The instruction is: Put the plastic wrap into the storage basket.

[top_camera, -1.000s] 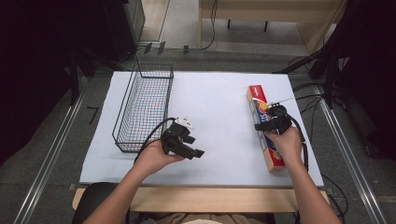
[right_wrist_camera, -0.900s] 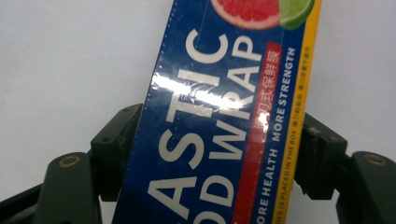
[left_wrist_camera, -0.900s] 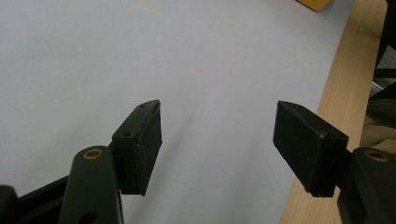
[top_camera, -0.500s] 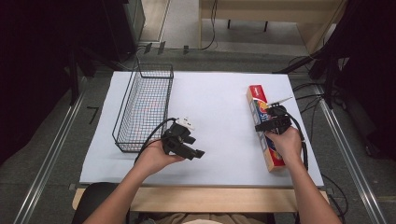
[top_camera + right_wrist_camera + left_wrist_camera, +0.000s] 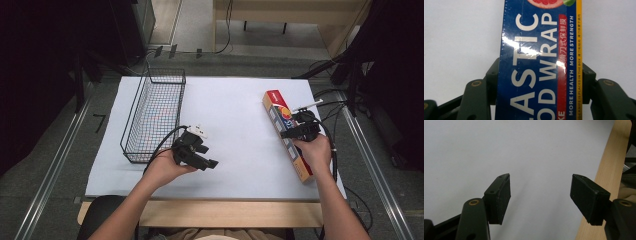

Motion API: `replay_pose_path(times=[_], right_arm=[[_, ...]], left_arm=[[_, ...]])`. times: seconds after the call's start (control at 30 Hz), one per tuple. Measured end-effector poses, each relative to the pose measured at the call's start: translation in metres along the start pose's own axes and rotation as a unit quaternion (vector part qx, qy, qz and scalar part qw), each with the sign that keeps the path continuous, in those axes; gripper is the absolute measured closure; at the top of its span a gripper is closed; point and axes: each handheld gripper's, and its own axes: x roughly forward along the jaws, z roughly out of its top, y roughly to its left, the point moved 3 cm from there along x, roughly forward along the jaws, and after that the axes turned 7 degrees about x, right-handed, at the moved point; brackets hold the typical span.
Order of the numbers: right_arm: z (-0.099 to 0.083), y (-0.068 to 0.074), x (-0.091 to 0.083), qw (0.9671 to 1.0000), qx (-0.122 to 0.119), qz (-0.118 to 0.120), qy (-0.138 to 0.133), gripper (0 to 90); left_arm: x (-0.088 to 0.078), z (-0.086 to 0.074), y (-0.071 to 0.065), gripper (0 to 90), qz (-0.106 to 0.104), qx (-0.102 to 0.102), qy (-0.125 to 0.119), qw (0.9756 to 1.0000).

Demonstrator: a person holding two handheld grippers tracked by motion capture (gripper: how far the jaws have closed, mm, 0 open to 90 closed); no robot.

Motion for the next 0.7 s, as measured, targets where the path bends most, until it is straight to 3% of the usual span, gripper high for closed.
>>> replay_pose_path(times=[0.27,0.47,0.7], right_arm=[[0.002,0.001,-0.011,0.9998,-0.012,0.014,-0.008,41.3],[0.001,0.005,-0.018,0.9993,-0.028,0.024,-0.010,41.2],[0.000,0.017,-0.021,0.9969,-0.071,0.035,-0.002,41.2]], left_arm=[[-0.004,0.001,0.000,33.3,-0.008,0.000,-0.009,0.9999],[-0.007,0.000,0.002,33.3,-0.001,0.003,-0.007,1.0000],[-0.010,-0.002,0.004,32.9,0.004,0.006,-0.010,0.9999]])
